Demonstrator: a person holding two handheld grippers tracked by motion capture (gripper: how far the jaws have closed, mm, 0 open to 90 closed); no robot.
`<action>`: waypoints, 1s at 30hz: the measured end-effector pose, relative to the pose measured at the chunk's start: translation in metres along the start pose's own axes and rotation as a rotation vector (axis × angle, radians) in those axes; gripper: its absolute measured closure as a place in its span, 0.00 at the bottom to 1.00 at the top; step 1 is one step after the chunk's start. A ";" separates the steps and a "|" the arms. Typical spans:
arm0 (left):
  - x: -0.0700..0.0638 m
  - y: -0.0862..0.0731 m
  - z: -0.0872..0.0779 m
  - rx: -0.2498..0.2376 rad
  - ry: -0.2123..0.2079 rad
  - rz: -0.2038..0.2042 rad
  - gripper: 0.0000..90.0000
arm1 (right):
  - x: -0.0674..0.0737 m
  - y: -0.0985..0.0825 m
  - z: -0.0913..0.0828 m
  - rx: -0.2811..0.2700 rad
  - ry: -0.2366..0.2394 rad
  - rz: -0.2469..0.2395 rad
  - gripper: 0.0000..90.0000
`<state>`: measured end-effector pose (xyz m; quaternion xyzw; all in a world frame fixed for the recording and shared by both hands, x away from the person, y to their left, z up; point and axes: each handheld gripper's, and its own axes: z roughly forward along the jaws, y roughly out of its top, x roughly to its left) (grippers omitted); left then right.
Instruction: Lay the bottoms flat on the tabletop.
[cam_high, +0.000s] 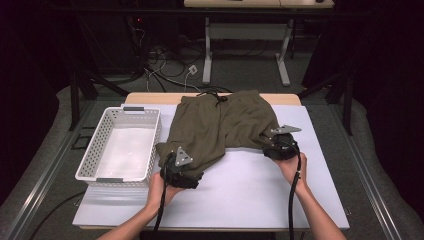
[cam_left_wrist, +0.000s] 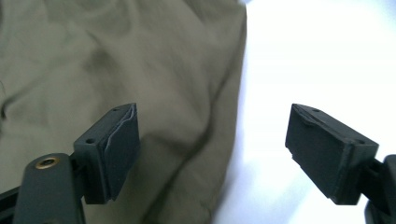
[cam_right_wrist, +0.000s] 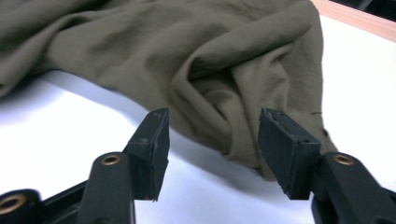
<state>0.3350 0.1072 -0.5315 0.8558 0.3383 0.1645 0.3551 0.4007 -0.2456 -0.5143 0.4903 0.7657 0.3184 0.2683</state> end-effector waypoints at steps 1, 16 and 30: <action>-0.001 -0.002 0.000 0.012 -0.006 0.004 0.21 | -0.001 0.000 0.002 0.001 -0.007 0.001 0.50; -0.001 -0.022 0.000 0.049 0.009 0.028 0.55 | 0.008 0.001 0.028 0.047 -0.002 -0.056 0.89; 0.010 -0.026 0.015 0.026 -0.013 -0.023 0.84 | 0.017 0.001 -0.013 -0.009 0.023 -0.083 1.00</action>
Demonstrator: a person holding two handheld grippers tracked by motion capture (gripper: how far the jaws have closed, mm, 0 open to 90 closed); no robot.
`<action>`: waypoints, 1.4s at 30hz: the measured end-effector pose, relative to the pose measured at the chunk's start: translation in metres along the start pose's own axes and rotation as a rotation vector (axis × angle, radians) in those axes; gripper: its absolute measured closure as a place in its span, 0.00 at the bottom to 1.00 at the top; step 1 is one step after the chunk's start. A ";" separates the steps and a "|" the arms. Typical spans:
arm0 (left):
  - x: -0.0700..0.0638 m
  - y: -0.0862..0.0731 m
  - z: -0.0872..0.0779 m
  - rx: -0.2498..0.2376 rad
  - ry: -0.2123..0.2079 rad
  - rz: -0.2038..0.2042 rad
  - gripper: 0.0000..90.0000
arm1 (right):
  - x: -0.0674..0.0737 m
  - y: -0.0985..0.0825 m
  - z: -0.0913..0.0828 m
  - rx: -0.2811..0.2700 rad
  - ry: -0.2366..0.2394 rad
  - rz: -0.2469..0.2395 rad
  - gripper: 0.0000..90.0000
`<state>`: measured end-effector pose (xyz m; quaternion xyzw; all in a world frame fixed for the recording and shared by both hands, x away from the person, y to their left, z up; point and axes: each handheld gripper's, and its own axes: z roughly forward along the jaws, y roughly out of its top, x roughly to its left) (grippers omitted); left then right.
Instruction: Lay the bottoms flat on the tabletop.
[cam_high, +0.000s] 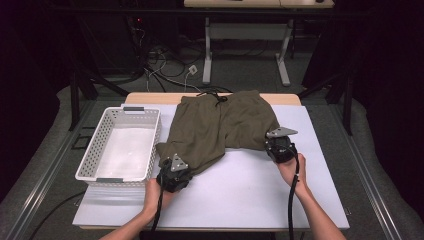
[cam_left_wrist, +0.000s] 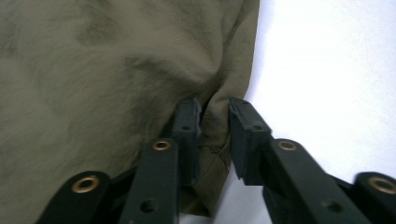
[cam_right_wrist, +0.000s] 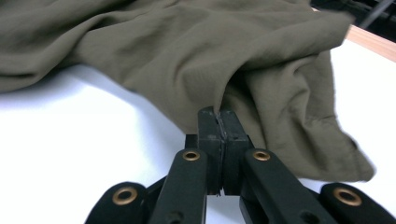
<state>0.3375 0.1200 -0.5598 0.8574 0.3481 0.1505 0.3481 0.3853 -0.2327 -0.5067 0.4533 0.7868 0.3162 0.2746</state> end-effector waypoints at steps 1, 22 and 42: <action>0.000 0.001 0.000 0.002 0.000 0.004 0.86 | 0.001 -0.002 0.001 0.016 0.008 -0.009 1.00; -0.019 0.011 -0.016 -0.043 -0.122 0.043 0.98 | -0.010 -0.013 0.021 0.046 0.001 0.040 0.99; -0.020 0.004 -0.009 0.069 -0.160 0.149 0.52 | -0.007 -0.014 0.021 0.048 0.016 0.018 0.89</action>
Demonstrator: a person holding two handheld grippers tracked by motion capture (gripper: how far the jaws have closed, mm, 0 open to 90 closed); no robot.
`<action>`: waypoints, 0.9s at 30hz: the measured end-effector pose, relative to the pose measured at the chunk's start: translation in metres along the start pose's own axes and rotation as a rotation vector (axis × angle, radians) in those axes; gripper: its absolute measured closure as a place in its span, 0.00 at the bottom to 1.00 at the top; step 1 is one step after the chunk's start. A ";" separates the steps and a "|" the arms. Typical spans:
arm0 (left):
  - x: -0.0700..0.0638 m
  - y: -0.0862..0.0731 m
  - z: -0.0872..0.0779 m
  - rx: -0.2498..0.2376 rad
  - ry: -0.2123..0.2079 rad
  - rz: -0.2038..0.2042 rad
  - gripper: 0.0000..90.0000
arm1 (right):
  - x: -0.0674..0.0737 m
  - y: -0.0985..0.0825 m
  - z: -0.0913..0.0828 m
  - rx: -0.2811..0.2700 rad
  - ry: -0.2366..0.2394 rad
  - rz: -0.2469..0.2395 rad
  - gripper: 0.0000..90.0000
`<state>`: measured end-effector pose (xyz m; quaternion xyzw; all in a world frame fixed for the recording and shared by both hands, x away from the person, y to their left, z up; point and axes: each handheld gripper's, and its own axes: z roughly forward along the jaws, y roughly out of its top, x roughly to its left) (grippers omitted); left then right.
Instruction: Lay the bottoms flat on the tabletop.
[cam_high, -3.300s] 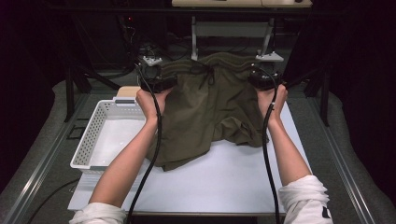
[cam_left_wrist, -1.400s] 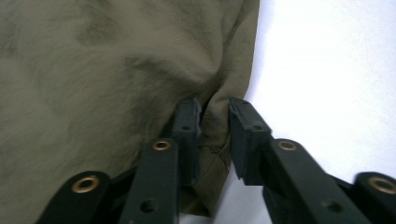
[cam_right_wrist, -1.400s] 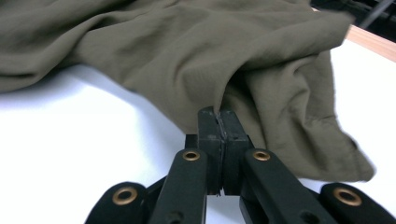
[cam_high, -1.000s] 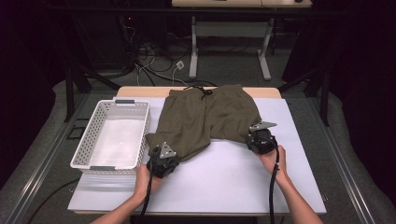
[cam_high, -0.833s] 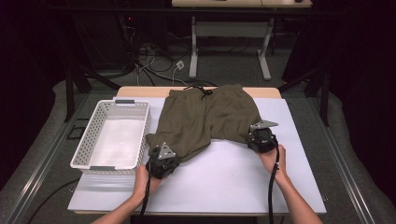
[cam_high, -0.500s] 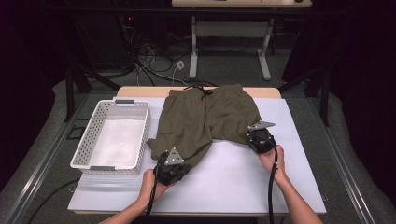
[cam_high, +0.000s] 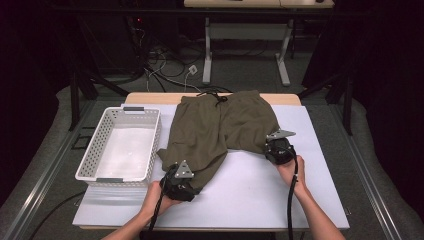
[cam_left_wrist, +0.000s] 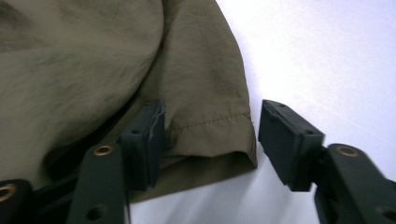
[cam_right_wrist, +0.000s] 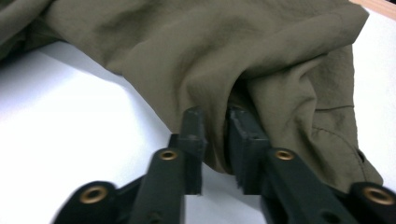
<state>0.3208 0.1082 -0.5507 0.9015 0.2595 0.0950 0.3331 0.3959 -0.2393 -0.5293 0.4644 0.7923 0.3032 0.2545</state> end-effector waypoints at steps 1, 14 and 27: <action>0.001 0.000 0.002 -0.005 -0.008 0.005 0.57 | 0.000 0.000 0.000 0.004 0.001 0.001 0.91; -0.013 0.006 0.002 -0.089 -0.017 0.016 0.95 | 0.001 0.001 -0.004 -0.003 -0.010 -0.022 0.99; -0.027 0.017 0.011 -0.051 -0.052 0.077 0.61 | 0.003 -0.003 0.001 0.047 0.012 -0.036 0.88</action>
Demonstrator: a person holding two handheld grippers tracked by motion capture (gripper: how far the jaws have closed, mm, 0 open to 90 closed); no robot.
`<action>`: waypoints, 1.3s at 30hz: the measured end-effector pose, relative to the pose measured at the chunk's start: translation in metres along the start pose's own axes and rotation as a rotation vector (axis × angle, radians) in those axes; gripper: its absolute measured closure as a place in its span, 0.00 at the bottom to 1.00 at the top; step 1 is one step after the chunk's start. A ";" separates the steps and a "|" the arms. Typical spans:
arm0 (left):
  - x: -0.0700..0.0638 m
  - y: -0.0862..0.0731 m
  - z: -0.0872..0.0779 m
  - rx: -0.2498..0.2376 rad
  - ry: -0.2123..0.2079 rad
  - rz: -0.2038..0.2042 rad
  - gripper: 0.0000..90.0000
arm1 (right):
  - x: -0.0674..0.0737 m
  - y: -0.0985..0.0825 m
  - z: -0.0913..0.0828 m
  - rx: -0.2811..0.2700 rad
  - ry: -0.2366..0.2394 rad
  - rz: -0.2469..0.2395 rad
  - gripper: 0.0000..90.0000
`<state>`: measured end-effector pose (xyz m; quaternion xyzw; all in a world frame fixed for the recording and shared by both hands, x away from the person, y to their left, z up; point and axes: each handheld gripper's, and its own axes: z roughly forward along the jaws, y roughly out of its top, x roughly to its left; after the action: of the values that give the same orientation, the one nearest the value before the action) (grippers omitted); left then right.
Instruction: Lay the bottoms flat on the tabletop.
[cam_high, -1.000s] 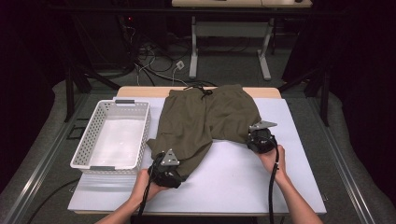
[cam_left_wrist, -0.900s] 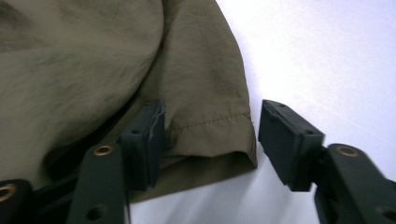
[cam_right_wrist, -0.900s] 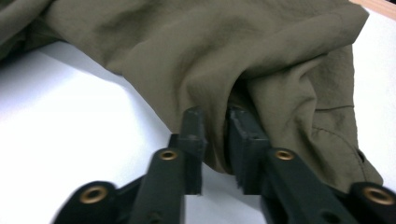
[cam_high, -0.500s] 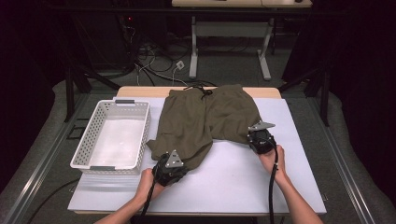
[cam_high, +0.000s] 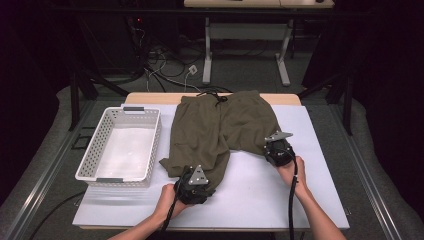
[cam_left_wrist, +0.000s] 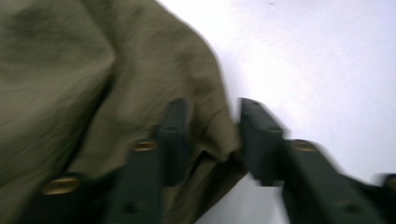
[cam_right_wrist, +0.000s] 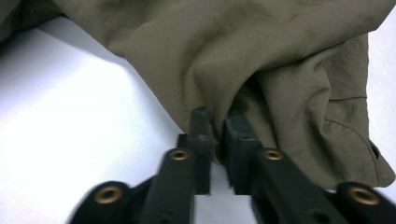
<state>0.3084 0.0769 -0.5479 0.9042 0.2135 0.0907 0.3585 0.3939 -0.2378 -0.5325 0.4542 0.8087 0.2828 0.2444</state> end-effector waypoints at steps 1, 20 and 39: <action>0.001 -0.002 -0.003 -0.002 0.006 -0.004 0.55 | 0.000 0.000 -0.001 -0.006 0.005 -0.005 0.83; 0.016 -0.010 0.000 0.029 0.011 0.060 0.91 | -0.003 0.000 -0.003 -0.029 0.007 0.006 0.74; -0.008 0.006 -0.007 -0.037 -0.036 0.099 0.82 | 0.000 0.000 -0.003 -0.025 -0.007 -0.010 0.99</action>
<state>0.3010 0.0735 -0.5386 0.9085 0.1602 0.0958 0.3739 0.3918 -0.2382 -0.5308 0.4480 0.8065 0.2902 0.2544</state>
